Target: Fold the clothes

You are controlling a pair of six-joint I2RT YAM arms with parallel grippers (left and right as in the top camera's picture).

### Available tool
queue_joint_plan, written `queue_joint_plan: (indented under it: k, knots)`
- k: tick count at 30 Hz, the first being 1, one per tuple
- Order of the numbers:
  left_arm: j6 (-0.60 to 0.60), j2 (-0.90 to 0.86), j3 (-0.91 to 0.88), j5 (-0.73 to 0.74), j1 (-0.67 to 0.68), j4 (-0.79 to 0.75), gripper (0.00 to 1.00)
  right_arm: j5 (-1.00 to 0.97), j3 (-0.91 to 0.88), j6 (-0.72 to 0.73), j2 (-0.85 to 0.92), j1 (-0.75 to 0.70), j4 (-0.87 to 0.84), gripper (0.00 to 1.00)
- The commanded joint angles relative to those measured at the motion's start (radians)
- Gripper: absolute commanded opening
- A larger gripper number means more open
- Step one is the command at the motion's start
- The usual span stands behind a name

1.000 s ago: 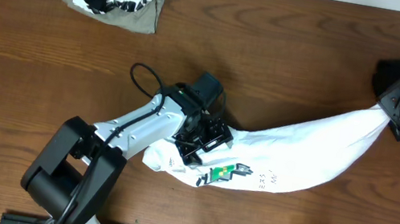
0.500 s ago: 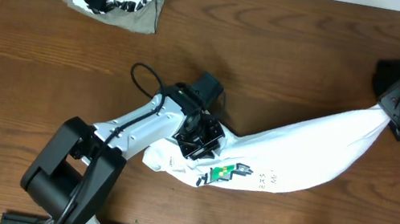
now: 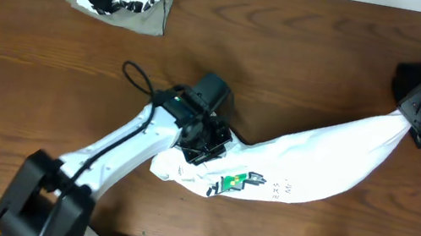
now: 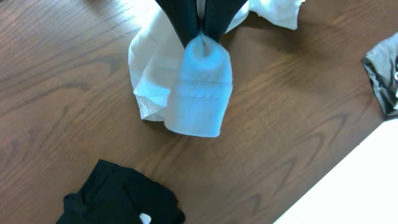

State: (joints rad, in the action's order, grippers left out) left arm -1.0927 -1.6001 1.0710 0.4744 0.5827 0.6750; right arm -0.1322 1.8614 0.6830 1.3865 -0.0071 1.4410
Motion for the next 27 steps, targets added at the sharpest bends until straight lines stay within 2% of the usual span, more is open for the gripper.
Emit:
queue_joint_plan:
  k: [1,3,6,8,10,15,27]
  knots:
    - [0.033,0.071,0.003,-0.108,-0.016,0.032,0.06,-0.025,-0.005,-0.019,0.002,0.008,-0.005,0.02]
    - [0.056,0.092,0.003,-0.127,-0.026,0.049,0.06,-0.024,-0.005,-0.019,0.002,0.008,-0.005,0.02]
    - [0.072,0.095,0.002,-0.128,-0.039,0.065,0.30,-0.024,-0.005,-0.019,0.002,0.008,-0.005,0.01]
    - [0.072,0.086,0.000,-0.127,-0.041,0.069,0.54,-0.023,-0.005,-0.018,0.002,0.008,-0.005,0.02]
    - [0.072,0.072,0.000,-0.119,-0.041,0.069,0.63,-0.020,-0.005,-0.017,0.002,0.008,-0.005,0.02]
    - [0.071,0.015,-0.002,-0.064,-0.040,0.069,0.69,-0.020,-0.005,-0.015,0.002,0.008,-0.005,0.02]
    - [0.046,-0.137,-0.002,-0.034,-0.043,0.036,0.69,-0.021,-0.005,-0.019,0.002,0.008,-0.004,0.02]
